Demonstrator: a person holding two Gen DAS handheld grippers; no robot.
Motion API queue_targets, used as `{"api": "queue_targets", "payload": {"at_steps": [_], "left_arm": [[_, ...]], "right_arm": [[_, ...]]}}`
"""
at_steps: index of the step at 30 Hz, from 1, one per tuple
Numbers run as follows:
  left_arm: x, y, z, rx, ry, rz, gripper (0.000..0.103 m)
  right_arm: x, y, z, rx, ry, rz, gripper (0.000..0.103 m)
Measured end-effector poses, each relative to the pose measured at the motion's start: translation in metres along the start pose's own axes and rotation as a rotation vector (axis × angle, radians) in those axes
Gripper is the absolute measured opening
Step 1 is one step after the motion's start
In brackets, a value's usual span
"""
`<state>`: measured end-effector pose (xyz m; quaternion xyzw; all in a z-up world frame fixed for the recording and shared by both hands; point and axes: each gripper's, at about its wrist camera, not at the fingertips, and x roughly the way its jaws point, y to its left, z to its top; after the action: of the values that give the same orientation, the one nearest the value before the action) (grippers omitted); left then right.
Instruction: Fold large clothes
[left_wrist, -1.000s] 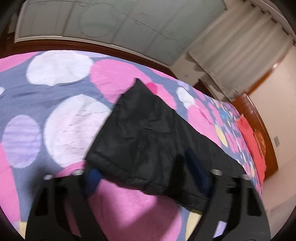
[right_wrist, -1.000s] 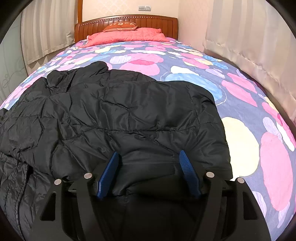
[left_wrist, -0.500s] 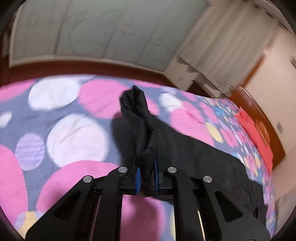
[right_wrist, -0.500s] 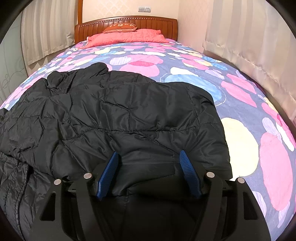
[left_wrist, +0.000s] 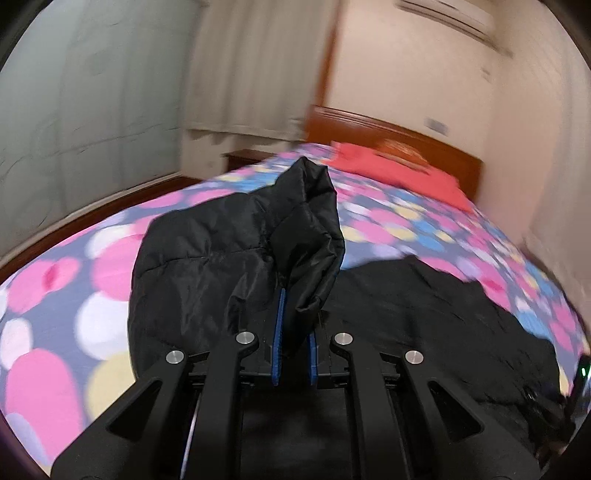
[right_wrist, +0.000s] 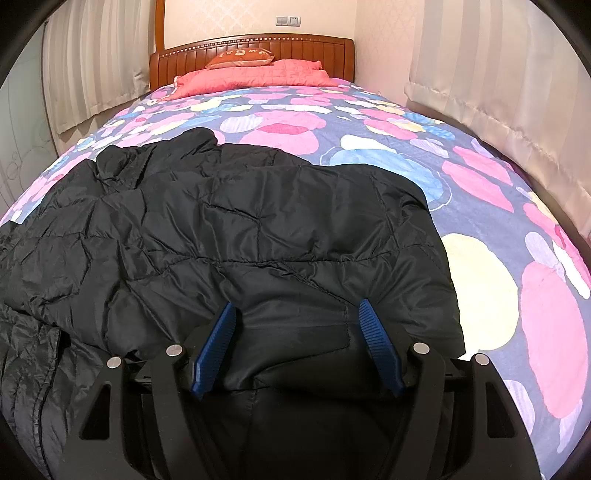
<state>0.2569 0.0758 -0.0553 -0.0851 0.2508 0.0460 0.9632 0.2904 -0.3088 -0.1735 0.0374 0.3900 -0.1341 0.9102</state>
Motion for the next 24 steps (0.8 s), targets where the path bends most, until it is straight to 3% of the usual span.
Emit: {"api": "queue_targets", "payload": {"at_steps": [10,20,23,24], "left_arm": [[0.041,-0.131,-0.052,0.207,0.156,-0.132,0.010],[0.071,-0.185,-0.084,0.294,0.261,-0.161,0.011],[0.072,-0.188,-0.087,0.310,0.290,-0.182,0.028],[0.071,-0.188,-0.086,0.306,0.294,-0.197,0.043]], "right_arm": [[0.001,-0.001,0.000,0.004,-0.004,0.005,0.070],[0.001,0.000,0.000,0.004,-0.006,0.003,0.070],[0.002,0.000,0.001,0.002,-0.007,0.002,0.071],[0.003,0.000,0.002,0.001,-0.006,0.001,0.071]]}}
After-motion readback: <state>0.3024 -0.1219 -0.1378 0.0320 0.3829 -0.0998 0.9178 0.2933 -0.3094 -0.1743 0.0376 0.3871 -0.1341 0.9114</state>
